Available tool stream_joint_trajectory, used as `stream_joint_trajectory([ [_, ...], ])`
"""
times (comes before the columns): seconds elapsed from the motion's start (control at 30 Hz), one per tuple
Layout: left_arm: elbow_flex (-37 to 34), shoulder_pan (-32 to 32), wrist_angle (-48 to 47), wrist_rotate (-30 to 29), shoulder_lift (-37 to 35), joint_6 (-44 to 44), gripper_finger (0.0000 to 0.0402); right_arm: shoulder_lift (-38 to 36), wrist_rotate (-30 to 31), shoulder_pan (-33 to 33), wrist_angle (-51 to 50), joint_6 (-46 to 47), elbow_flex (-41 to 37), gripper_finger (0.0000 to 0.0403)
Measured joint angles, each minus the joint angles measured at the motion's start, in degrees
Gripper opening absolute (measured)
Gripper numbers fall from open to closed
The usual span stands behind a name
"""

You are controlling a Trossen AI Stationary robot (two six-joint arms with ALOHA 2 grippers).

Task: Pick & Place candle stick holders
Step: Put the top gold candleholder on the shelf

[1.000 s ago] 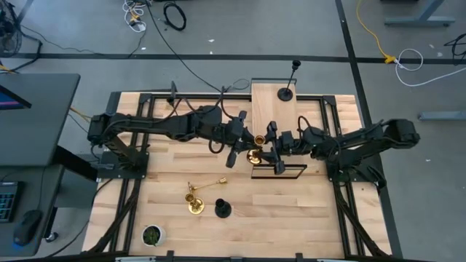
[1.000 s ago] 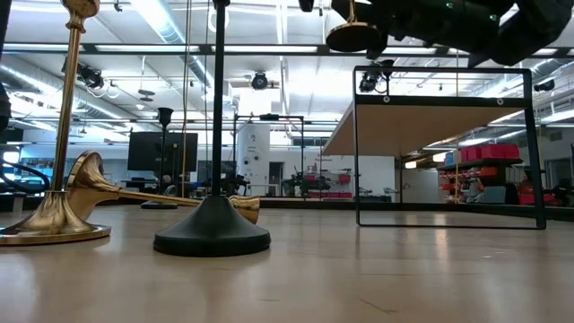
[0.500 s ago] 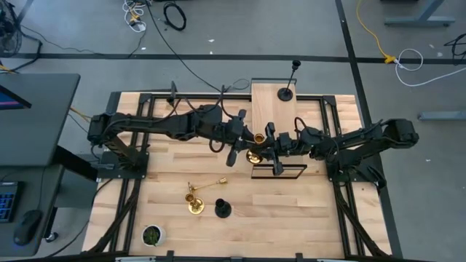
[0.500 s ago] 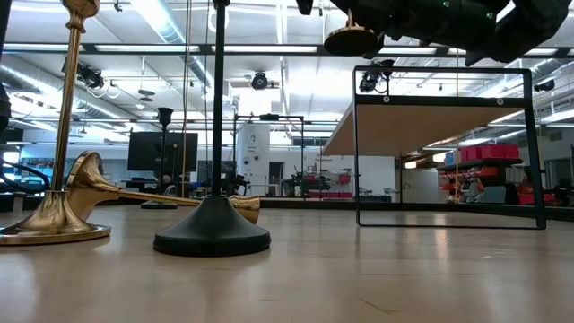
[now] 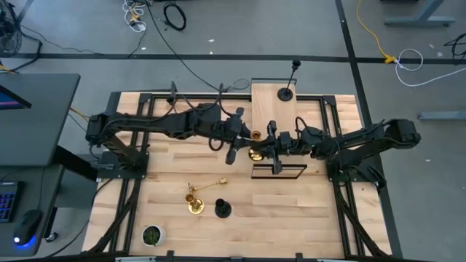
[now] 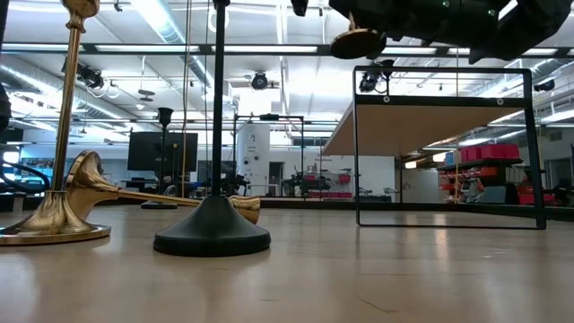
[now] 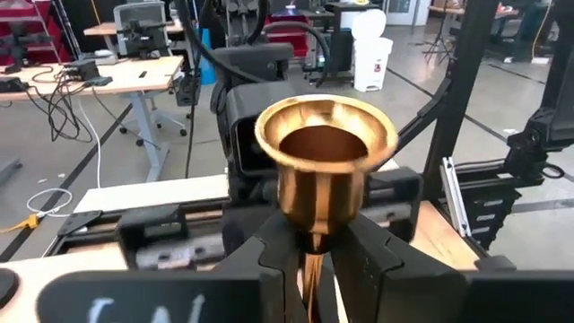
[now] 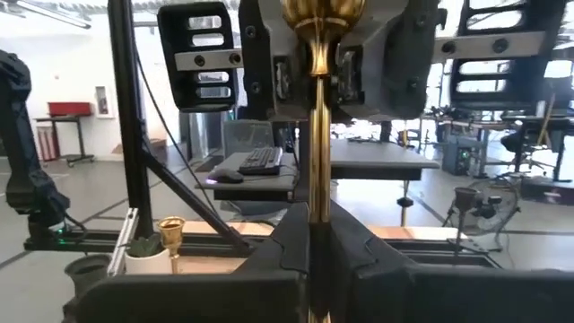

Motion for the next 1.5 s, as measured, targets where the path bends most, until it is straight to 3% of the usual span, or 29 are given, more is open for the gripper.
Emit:
stream_joint_trajectory([
  [0.27, 0.0, 1.9, -4.9, -0.7, -3.5, 0.0, 0.0064, -6.4, 6.2, -1.2, -5.0, -2.7, -1.8, 0.0004],
  [0.6, 0.0, 1.7, -7.3, -0.9, -3.8, 0.0, 0.0064, -12.1, 7.2, -10.4, 0.0, 0.4, -7.0, 0.0004],
  [1.03, -0.5, 1.1, -6.7, -1.0, -3.7, 0.0, 0.0064, -2.5, 8.6, -22.3, 12.4, 5.8, -6.4, 0.0004],
  [1.33, -0.6, 1.1, -7.8, -1.0, -3.7, 0.0, 0.0064, 7.2, 8.7, -26.7, 6.3, 8.4, 2.0, 0.0004],
  [1.5, -0.6, 1.1, -9.1, -1.0, -3.7, 0.0, 0.0064, 9.4, 16.3, -28.4, 4.7, 7.3, 3.9, 0.0004],
])
